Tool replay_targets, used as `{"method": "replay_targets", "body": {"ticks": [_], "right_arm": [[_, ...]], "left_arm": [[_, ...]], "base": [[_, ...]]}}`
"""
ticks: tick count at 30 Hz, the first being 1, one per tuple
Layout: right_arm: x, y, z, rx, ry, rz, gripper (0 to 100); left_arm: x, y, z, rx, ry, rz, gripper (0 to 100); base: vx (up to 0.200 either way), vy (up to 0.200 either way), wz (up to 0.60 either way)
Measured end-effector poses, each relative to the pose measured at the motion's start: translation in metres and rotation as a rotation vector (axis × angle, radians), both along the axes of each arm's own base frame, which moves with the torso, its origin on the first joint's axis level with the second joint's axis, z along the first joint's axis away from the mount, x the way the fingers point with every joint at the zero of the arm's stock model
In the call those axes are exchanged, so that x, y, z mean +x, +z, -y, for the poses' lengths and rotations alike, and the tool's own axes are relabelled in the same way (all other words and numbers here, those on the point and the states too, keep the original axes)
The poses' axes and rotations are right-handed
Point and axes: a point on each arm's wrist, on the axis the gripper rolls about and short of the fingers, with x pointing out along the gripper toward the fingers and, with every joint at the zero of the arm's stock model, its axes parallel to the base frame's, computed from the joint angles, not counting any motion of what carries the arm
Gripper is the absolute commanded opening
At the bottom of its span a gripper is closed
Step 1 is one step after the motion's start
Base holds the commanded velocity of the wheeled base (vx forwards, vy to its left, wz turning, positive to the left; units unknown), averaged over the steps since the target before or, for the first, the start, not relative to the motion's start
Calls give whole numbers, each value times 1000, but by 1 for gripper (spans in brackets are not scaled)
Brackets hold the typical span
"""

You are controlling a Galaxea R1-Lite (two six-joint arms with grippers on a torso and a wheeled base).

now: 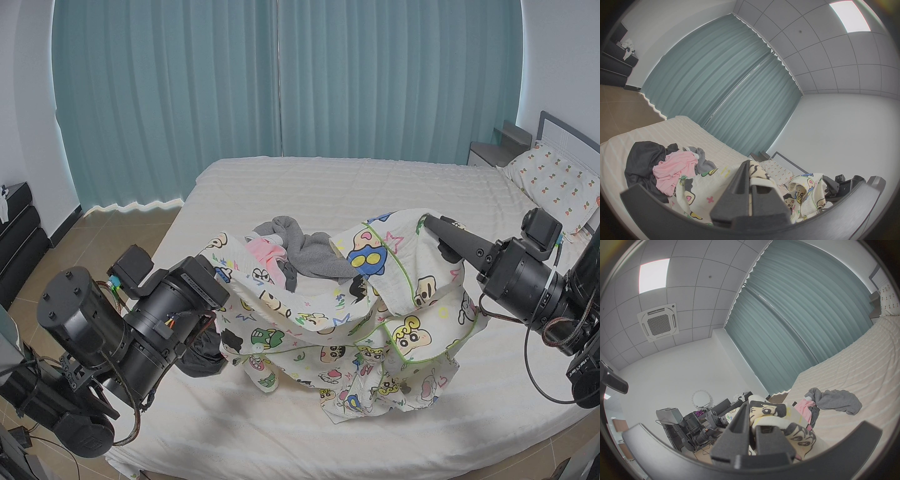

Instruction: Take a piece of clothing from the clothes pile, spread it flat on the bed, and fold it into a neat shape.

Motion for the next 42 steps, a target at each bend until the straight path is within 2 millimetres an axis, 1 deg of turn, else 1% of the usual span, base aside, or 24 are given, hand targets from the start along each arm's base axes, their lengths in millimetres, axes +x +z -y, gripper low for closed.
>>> {"method": "replay_targets", "body": {"ticks": [10, 19, 26, 30, 37, 42], "right_arm": [[0, 1, 0, 2, 0, 4, 0], [-4, 2, 3, 5, -1, 8, 0], [-6, 1, 6, 2, -7, 4, 0], [-7, 0, 8, 2, -11, 1, 0], [-4, 0, 16, 1, -46, -1, 0], [-4, 5, 23, 12, -74, 18, 0]], "left_arm": [[-2, 0, 4, -1, -19, 2, 0], [-10, 1, 15, 0, -75, 5, 0], [-10, 8, 29, -22, -116, 36, 0], [-13, 7, 39, -22, -150, 36, 0], [-12, 6, 48, -17, -168, 37, 0], [-7, 10, 54, -17, -166, 65, 0]], "base": [[0, -200, 0], [0, -200, 0], [0, -200, 0], [0, -200, 0], [0, -200, 0], [0, -200, 0]]}}
